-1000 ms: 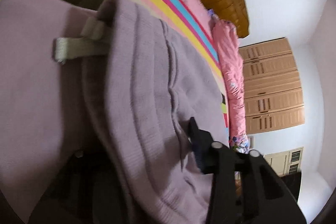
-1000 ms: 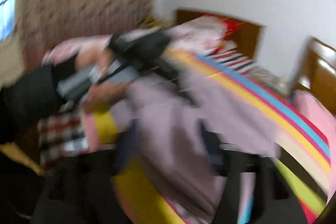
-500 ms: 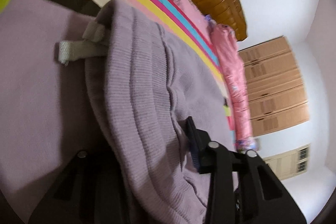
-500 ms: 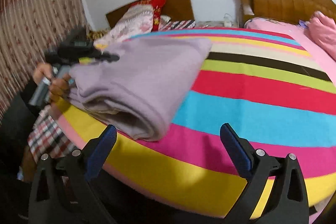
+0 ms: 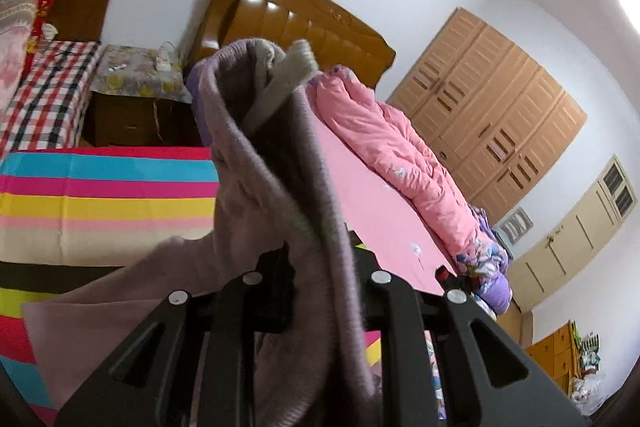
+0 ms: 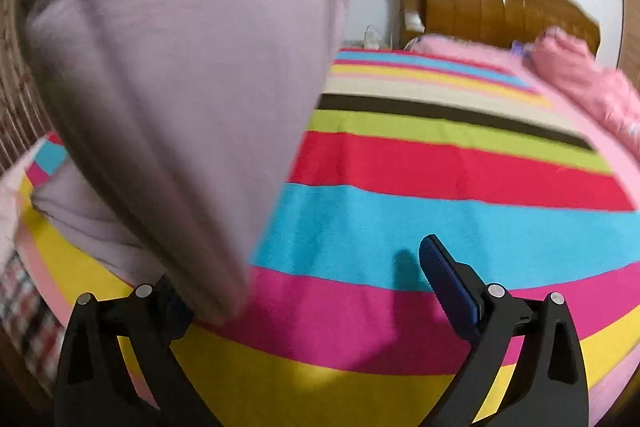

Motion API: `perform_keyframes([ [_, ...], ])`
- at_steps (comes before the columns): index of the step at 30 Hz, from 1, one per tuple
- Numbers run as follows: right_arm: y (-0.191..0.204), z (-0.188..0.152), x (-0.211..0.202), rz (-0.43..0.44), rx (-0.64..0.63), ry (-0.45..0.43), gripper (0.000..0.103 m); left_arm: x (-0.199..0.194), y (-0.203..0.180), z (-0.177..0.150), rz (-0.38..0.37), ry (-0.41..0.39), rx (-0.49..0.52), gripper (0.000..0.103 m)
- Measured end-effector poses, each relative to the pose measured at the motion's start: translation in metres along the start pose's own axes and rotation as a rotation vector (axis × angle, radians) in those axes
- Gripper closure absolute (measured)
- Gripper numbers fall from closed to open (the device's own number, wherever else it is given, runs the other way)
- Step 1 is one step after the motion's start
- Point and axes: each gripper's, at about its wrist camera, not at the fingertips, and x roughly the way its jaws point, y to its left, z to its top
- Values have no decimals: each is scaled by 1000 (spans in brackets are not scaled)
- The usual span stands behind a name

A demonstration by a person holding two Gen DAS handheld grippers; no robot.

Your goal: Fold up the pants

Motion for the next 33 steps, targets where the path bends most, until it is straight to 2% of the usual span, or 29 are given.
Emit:
perform_keyframes([
  [3,2,0,-11,-35,-18,-35,7,-35,51,-17,57,-52,-94,85],
  [5,6,0,-12,-48,-35,-49,7,-60,94,-42,79,-80,-184,85],
  [7,1,-1,-4,4,24,-26,7,-81,148,-79,107,-107,-300,85],
  [9,-4,-2,-1,34,57,-6,6,-88,195,-115,82,-123,-403,85],
  [10,-2,-4,0,29,48,-4,6,-85,225,-145,71,-126,-468,85],
  [13,-2,-7,3,15,27,-8,5,-66,277,-203,31,-114,-601,85],
  [15,-2,-5,6,15,24,-1,5,-61,297,-227,-60,-183,-649,85],
  [16,-1,-5,7,15,21,2,5,-63,297,-232,-81,-199,-655,85],
  [20,3,-8,7,10,23,4,5,-64,288,-223,-34,-183,-581,83],
  [22,1,-10,7,10,20,10,5,-65,289,-222,-7,-162,-569,69],
  [24,2,-7,2,25,-11,52,5,-77,288,-220,48,-157,-554,49],
  [25,3,-6,-3,41,-34,67,5,-88,279,-219,100,-172,-544,39],
  [26,2,-5,-17,85,-83,74,5,-112,268,-219,214,-225,-512,20],
  [27,1,-5,-31,126,-117,51,5,-134,253,-220,336,-287,-470,13],
  [28,-3,-5,-47,169,-141,4,5,-157,227,-222,422,-352,-394,13],
  [29,-9,-1,-66,222,-150,-60,6,-169,208,-222,410,-387,-335,12],
  [31,-16,13,-79,297,-114,-105,15,-170,176,-218,334,-414,-248,12],
  [33,-18,32,-76,402,-42,-135,22,-145,151,-209,326,-361,-165,12],
])
